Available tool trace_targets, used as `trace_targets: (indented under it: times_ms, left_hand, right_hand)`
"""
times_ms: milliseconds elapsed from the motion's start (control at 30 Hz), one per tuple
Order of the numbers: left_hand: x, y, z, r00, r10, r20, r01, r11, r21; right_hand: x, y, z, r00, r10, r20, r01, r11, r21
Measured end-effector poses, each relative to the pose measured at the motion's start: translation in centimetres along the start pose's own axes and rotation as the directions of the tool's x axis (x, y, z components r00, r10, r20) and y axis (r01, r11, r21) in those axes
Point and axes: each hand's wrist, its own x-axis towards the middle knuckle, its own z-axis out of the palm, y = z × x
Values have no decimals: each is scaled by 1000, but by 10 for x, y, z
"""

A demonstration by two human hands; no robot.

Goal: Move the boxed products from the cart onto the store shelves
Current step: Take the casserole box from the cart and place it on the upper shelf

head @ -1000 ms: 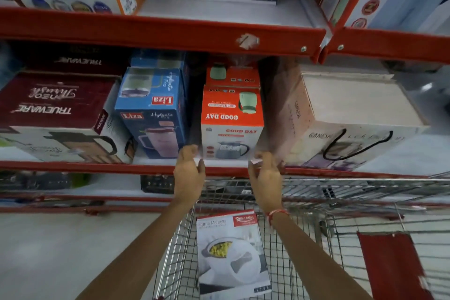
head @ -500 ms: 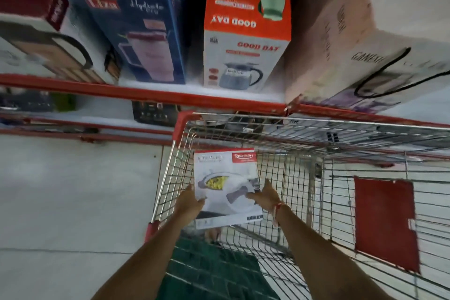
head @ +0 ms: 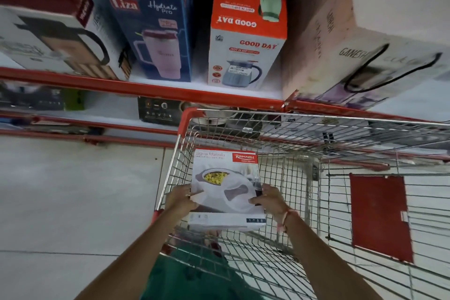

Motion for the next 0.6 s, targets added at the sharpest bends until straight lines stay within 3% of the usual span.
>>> trace_targets:
  times_ms: [100, 300, 467, 600]
  left_hand:
    - [-28, 4, -12, 995, 80, -56, -86, 990, -111]
    - [-84, 13, -57, 949, 212, -233, -279, 908, -312]
    - [-119, 28, -100, 895, 290, -339, -429, 770, -472]
    - [-133, 49, -124, 825, 346, -447, -543, 701, -462]
  right_hand:
    - [-34, -7, -8, 993, -102, -57, 100, 994, -38]
    - [-129, -36, -27, 945, -275, -178, 288, 956, 52]
    - [-184, -73, -29, 819, -481, -313, 499, 866, -26]
    - [-207, -101, -30, 729, -576, -369, 605, 795, -45]
